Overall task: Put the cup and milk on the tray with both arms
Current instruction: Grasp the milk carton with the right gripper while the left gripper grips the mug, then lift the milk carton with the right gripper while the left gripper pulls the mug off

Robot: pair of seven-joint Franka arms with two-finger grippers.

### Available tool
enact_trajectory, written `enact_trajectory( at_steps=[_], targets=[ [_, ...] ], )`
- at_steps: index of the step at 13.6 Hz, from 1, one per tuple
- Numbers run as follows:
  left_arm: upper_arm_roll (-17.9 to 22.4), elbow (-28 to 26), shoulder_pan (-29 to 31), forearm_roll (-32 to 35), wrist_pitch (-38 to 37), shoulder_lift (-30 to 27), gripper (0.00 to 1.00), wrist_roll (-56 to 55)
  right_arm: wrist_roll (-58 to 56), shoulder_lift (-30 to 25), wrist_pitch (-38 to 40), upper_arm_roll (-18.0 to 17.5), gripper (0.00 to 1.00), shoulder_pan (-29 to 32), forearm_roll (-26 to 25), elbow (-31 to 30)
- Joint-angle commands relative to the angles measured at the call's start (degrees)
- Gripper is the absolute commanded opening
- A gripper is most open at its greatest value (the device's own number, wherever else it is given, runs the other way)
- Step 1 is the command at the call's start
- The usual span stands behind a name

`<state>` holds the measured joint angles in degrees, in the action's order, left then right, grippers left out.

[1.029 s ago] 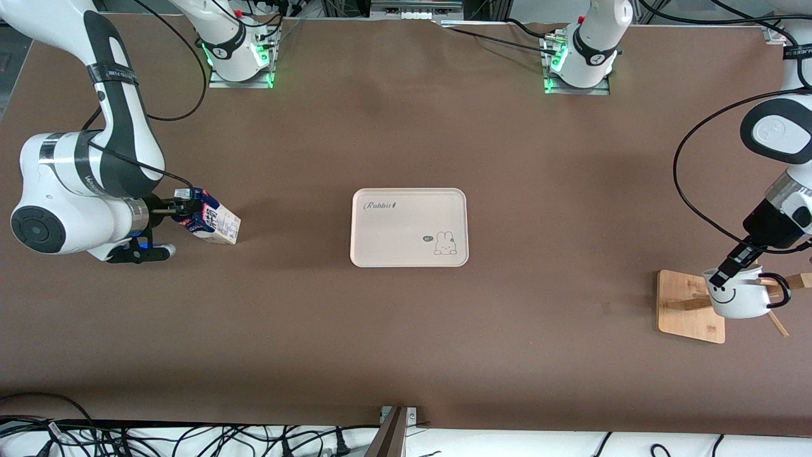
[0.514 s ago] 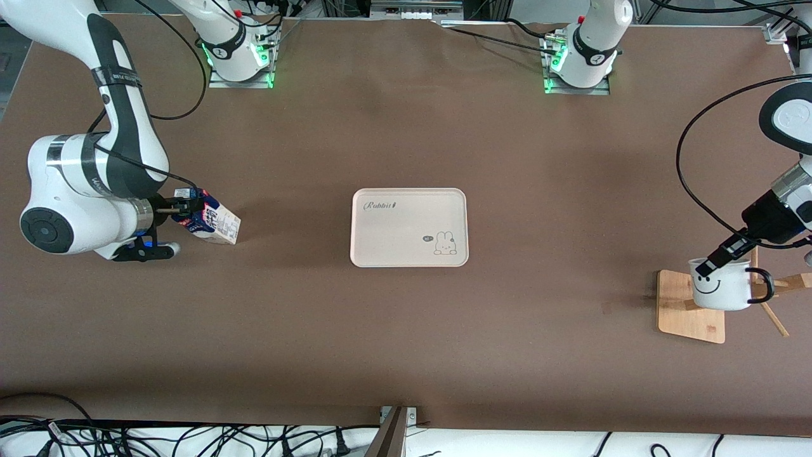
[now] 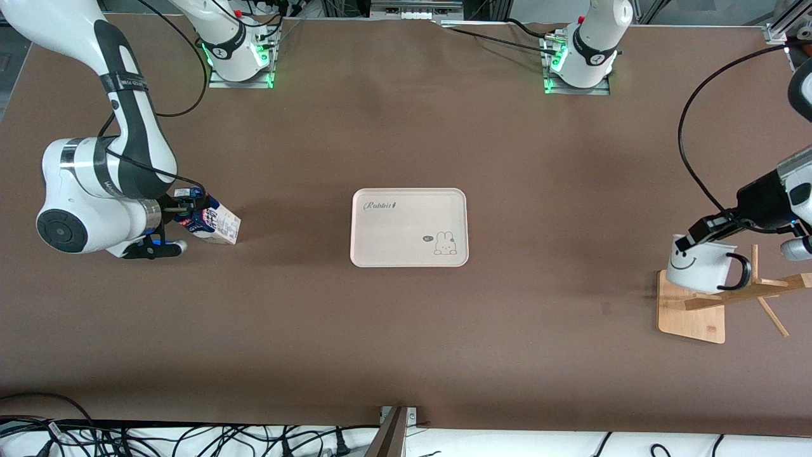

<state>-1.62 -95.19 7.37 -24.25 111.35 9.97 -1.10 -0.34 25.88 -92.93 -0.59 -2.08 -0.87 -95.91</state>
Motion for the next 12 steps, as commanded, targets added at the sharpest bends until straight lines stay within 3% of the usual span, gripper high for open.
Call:
enact_trajectory(
  at_steps=[1,2,3,5,9,12],
  targets=[
    [0.04,4.22,0.19,1.05,-8.67,0.13,0.0,1.02,-0.8,-0.92,-0.68,-0.38,0.7,0.41,0.78,-1.21],
    [-0.05,4.4,0.19,1.05,-10.87,0.05,0.0,0.93,-0.8,-1.09,-0.59,-0.47,0.57,0.41,0.78,-1.21],
    [-0.48,5.62,0.1,1.05,-13.42,0.05,0.0,1.02,-0.8,-1.35,-0.24,-0.56,0.52,0.41,0.78,-1.12],
    [-1.89,8.96,-0.07,1.13,-20.0,0.4,0.0,1.63,-0.63,-1.62,0.03,-0.64,0.5,0.41,1.57,-1.03],
    [-4.09,10.02,-0.07,1.13,-27.13,0.14,0.0,1.72,-0.28,-2.32,0.29,-0.64,0.5,0.32,1.66,-0.94],
    [-4.35,11.16,-0.6,1.22,-31.71,0.22,0.0,1.63,-0.01,-5.56,5.63,-0.73,0.5,0.23,3.15,-0.07]
  ],
)
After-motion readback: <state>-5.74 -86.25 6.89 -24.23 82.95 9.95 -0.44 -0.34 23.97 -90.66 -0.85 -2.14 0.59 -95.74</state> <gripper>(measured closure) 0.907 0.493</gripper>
